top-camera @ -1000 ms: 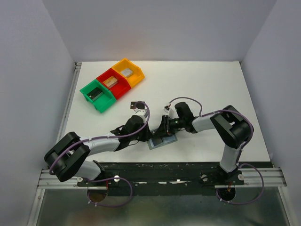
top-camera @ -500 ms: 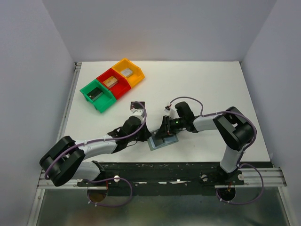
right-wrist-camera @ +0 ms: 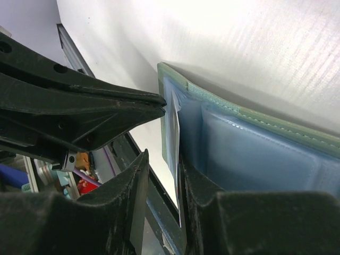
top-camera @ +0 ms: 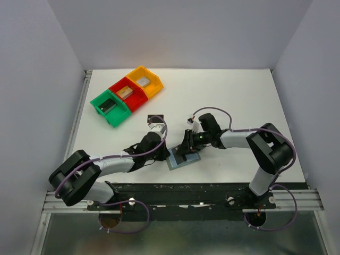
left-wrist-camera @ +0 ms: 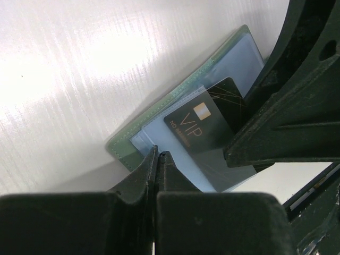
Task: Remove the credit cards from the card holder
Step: Remove the credit card from the card holder.
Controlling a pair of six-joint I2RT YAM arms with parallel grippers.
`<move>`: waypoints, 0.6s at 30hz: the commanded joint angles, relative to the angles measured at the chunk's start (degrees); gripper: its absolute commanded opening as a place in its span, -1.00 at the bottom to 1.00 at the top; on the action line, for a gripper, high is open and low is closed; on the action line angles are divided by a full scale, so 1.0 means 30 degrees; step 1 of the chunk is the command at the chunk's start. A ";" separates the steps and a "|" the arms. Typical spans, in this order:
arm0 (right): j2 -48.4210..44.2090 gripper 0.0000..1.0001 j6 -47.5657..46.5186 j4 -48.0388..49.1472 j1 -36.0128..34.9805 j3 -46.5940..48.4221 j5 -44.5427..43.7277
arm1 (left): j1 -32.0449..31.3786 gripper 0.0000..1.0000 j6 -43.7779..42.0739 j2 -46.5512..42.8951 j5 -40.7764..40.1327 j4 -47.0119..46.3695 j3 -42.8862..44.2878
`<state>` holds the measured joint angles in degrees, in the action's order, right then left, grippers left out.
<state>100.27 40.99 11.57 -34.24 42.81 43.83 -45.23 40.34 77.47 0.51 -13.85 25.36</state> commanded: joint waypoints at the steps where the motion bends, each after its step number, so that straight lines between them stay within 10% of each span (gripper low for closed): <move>1: -0.0727 -0.30 -0.0568 -0.0928 -0.0159 0.0438 -0.0519 | -0.0127 -1.00 0.0060 0.0221 -0.0201 0.0191 0.0333; 18: -0.1372 -0.31 -0.1125 -0.1836 -0.0130 0.0409 -0.1105 | -0.0098 -1.00 0.0206 0.0338 -0.0406 0.0426 0.0276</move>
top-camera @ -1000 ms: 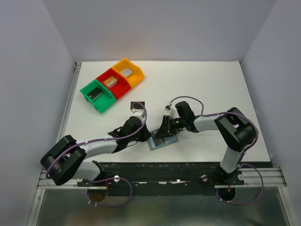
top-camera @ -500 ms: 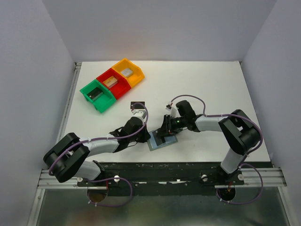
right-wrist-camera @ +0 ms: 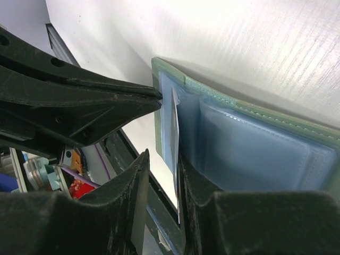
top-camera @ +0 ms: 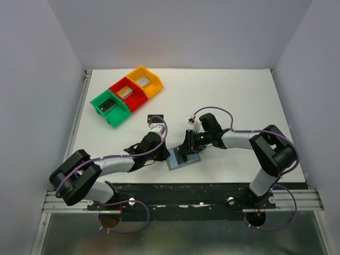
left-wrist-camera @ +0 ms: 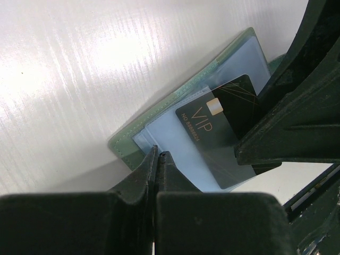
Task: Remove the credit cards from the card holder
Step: Remove the credit card from the card holder.
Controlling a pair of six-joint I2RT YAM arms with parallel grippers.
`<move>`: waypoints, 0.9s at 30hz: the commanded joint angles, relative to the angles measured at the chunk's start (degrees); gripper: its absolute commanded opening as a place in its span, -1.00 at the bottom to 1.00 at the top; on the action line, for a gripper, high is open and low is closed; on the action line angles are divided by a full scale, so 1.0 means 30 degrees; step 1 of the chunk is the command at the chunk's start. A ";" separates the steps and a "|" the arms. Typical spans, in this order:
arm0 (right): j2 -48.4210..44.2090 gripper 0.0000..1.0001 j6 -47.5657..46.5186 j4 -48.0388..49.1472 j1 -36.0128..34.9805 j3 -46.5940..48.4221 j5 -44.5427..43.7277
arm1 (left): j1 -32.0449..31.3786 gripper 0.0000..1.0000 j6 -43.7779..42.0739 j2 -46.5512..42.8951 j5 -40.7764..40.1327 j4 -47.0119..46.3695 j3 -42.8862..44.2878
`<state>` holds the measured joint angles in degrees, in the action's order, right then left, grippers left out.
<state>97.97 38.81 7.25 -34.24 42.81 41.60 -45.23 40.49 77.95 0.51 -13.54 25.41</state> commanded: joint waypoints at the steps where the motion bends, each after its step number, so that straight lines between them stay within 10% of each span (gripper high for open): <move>1: -0.0665 -0.32 -0.0397 -0.0452 -0.0130 0.0438 -0.0362 | -0.0098 -1.00 0.0156 0.0178 -0.0435 0.0295 0.0232; 27: -0.1544 -0.38 -0.1129 -0.1800 -0.0130 0.0643 -0.1153 | -0.0069 -1.00 0.0156 -0.0086 -0.0669 0.0441 0.0026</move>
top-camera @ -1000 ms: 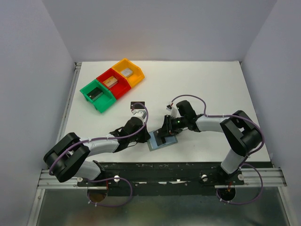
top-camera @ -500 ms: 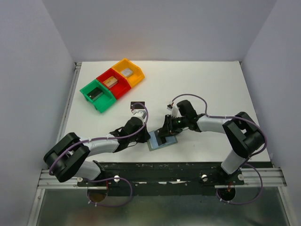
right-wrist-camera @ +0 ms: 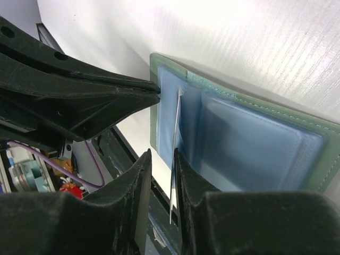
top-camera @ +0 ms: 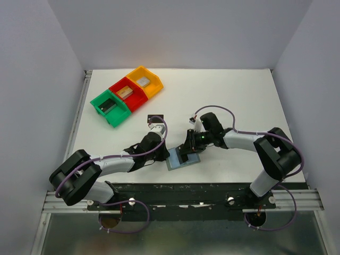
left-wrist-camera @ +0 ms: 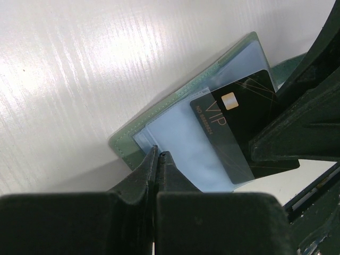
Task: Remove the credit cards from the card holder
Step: Remove the credit card from the card holder.
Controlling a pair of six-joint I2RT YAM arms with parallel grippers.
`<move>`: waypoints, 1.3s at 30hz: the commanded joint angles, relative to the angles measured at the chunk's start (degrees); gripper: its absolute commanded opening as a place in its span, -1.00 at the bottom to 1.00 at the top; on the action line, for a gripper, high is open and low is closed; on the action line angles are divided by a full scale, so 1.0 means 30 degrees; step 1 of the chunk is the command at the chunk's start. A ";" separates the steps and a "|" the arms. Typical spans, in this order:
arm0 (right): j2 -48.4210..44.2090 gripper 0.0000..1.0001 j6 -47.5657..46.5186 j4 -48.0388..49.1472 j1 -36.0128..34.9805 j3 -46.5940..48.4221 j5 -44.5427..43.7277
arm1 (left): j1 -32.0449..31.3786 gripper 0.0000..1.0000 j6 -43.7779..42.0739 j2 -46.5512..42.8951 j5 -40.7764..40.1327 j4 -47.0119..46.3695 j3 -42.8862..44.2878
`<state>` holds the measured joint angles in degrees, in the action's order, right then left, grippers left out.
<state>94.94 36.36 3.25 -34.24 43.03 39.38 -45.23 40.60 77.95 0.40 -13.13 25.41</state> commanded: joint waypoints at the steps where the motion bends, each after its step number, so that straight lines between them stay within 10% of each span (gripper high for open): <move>1: -0.0532 -0.39 -0.0342 -0.0496 -0.0130 0.0570 -0.0439 | -0.0098 -1.00 0.0119 -0.0115 -0.0604 0.0303 -0.0031; 39: -0.3195 -0.99 -0.2186 -0.5677 0.0046 0.1945 -0.4216 | -0.0069 -1.00 0.0061 -0.1988 -0.0867 -0.0049 -0.0706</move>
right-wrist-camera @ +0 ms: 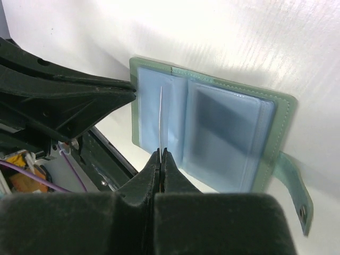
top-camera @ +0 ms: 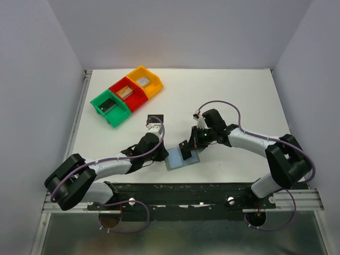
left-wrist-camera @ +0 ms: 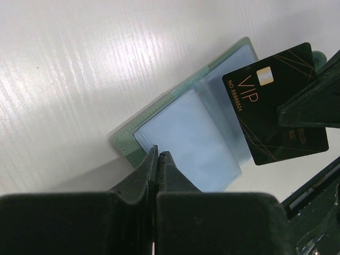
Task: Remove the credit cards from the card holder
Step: Remove the credit card from the card holder, then place the credit card at the center of the board.
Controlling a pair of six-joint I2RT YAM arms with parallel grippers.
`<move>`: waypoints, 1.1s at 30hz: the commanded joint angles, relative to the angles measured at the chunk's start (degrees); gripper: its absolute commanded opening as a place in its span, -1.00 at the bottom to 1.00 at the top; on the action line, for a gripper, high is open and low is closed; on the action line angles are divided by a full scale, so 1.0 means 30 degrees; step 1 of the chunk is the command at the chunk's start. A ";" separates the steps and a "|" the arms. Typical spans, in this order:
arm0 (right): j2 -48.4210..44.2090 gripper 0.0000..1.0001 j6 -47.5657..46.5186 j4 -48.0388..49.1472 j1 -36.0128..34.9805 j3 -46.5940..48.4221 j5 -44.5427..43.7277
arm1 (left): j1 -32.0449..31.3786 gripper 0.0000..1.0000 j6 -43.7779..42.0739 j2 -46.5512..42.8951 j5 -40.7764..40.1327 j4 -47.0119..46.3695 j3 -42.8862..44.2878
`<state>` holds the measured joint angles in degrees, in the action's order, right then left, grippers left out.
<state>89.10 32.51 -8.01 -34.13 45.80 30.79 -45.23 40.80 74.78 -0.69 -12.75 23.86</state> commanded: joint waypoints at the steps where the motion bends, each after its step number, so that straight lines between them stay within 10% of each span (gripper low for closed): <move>1: -0.1630 -0.99 -0.1109 -0.2393 0.0009 0.1283 -0.1559 | -0.0040 -1.00 -0.0150 -0.1195 -0.0503 -0.0115 -0.0102; 5: -0.3182 -0.99 -0.2309 -0.4239 0.0038 0.2279 -0.2526 | -0.0040 -0.87 -0.0765 -0.2891 -0.0503 0.0587 0.0717; 9: -0.4415 -0.99 -0.3832 -0.6085 0.0009 0.3568 -0.2383 | -0.0011 0.04 -0.1117 -0.5497 -0.0854 0.2021 0.1655; 15: -0.5324 -0.99 -0.6234 -0.7436 -0.0341 0.4741 0.1067 | 0.0369 0.63 -0.2171 -0.9539 -0.0449 0.4190 0.2858; 26: -0.5764 -0.99 -0.9052 -0.6738 -0.3037 0.4714 0.9651 | 0.2772 0.61 -0.3286 -1.4321 1.1469 0.4370 0.2771; 33: -0.5677 -0.99 -0.9167 -0.7230 -0.3535 0.5444 1.0100 | 0.2832 0.47 -0.2321 -1.3211 1.5519 0.1852 0.2244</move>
<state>72.97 6.79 -28.49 -43.92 59.64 57.01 -37.08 32.42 32.97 34.20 -2.22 32.25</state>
